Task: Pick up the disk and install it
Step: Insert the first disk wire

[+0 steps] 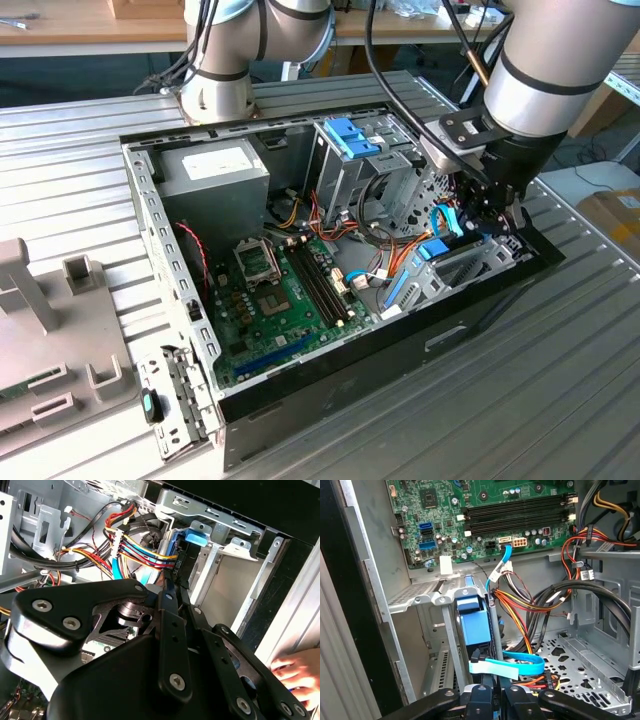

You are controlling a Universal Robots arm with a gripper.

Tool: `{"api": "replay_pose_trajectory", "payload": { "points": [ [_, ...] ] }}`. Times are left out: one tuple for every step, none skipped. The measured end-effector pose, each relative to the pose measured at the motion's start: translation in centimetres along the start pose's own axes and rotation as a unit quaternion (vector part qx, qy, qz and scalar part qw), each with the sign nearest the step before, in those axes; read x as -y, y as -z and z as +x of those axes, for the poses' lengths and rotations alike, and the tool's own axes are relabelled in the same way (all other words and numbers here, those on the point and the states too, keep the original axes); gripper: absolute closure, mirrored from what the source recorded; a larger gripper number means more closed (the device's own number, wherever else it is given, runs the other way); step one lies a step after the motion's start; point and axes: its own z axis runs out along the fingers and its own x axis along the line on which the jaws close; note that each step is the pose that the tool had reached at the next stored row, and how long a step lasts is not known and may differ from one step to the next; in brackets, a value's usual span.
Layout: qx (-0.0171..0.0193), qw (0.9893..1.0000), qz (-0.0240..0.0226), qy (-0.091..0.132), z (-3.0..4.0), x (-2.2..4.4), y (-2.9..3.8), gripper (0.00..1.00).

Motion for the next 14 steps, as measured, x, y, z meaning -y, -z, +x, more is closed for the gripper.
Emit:
{"api": "replay_pose_trajectory", "payload": {
  "points": [
    [0.0000,1.0000,0.0000,0.000,-0.01,0.01,-0.03,0.84],
    [-0.0001,1.0000,0.0000,0.000,-0.01,0.04,-0.08,0.84],
    [0.0000,1.0000,0.0000,0.000,-0.01,0.04,-0.09,0.84],
    [-0.0001,1.0000,0.0000,0.000,-0.01,0.04,-0.09,0.84],
    [0.0000,1.0000,0.0000,0.000,-0.01,0.04,-0.11,0.84],
    [0.0002,1.0000,0.0000,0.000,-0.01,0.02,-0.21,0.84],
    [0.0000,1.0000,0.0000,0.000,0.00,0.01,-0.23,0.84],
    [0.0000,1.0000,0.0000,0.000,0.00,0.01,-0.24,0.84],
    [-0.0001,1.0000,0.0000,0.000,0.00,0.01,-0.24,0.84],
    [-0.0001,1.0000,0.0000,0.000,0.00,0.01,-0.25,0.84],
    [0.0001,1.0000,0.0000,0.000,0.00,-0.01,-0.31,0.84],
    [0.0001,1.0000,0.0000,0.000,0.01,-0.02,-0.37,0.84],
    [0.0000,1.0000,0.0000,0.000,0.01,-0.03,-0.40,0.84],
    [-0.0001,1.0000,0.0000,0.000,0.01,-0.03,-0.40,0.84]
  ]
}}
